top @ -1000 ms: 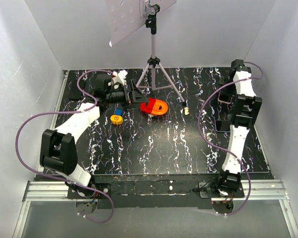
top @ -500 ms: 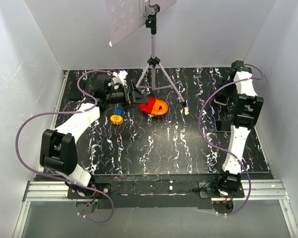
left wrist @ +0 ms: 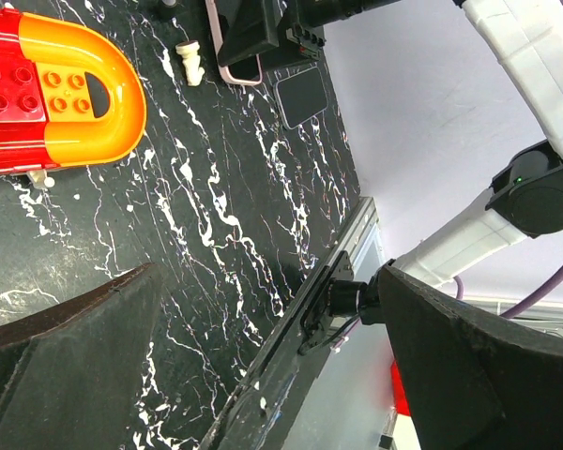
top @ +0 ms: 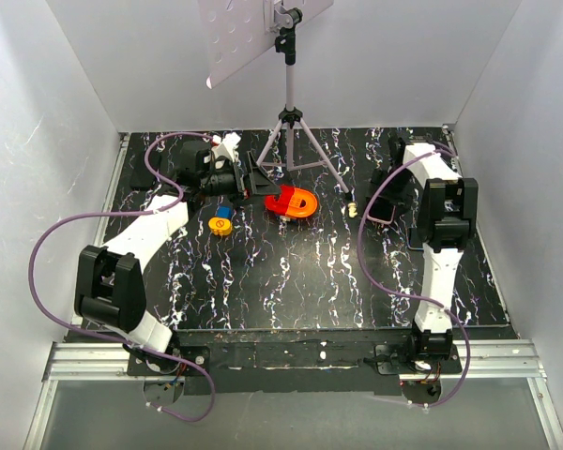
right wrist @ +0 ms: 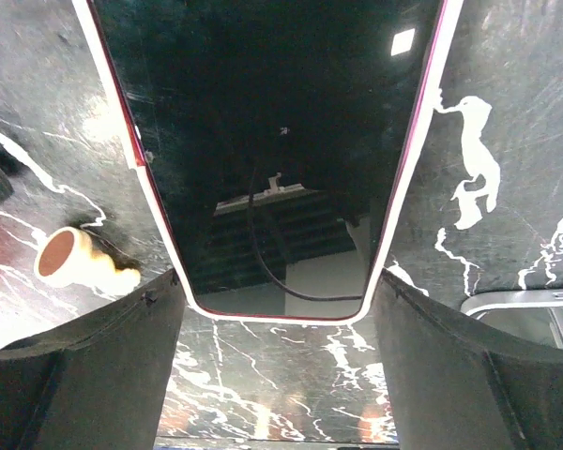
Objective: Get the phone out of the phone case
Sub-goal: Pick up the phone at the center of the board.
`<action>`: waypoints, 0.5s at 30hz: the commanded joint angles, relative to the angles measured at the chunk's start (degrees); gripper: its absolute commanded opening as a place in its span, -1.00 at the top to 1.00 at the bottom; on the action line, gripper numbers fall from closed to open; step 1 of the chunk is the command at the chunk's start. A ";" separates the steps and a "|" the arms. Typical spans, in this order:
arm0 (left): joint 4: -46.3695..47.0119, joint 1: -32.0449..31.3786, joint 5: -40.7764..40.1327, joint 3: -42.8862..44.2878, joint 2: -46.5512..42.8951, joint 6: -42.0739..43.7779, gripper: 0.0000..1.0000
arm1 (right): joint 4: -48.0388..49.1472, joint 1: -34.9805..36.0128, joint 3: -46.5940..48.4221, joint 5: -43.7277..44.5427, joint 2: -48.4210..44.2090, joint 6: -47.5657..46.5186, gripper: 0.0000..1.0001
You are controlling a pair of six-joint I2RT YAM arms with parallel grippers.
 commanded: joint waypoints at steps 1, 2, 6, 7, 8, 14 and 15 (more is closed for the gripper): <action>-0.14 0.09 -0.27 0.01 -3.85 1.04 -0.99 | -1.03 -0.33 5.66 3.21 1.87 3.41 -0.68; -0.14 0.01 -0.27 -0.08 -3.94 1.04 -0.99 | -1.03 -0.33 6.71 3.65 3.01 3.41 -0.69; 0.21 0.09 0.08 -0.25 -4.03 0.69 -0.99 | -5.94 -0.24 13.83 4.70 8.11 2.80 -0.72; 0.47 0.01 0.17 -0.34 -4.02 0.51 -0.99 | -6.38 -0.15 14.89 4.88 8.64 2.62 -0.72; 0.65 0.01 0.26 -0.34 -3.76 0.25 -0.99 | -5.69 -0.15 14.90 5.05 8.91 2.53 -0.73; 1.27 0.01 0.61 -0.52 -4.02 -0.11 -0.99 | -4.90 -0.06 18.15 5.23 10.40 1.31 -0.76; 1.35 0.01 0.52 -0.52 -4.02 -0.02 -0.99 | -4.89 -0.06 18.85 5.15 10.75 0.69 -0.75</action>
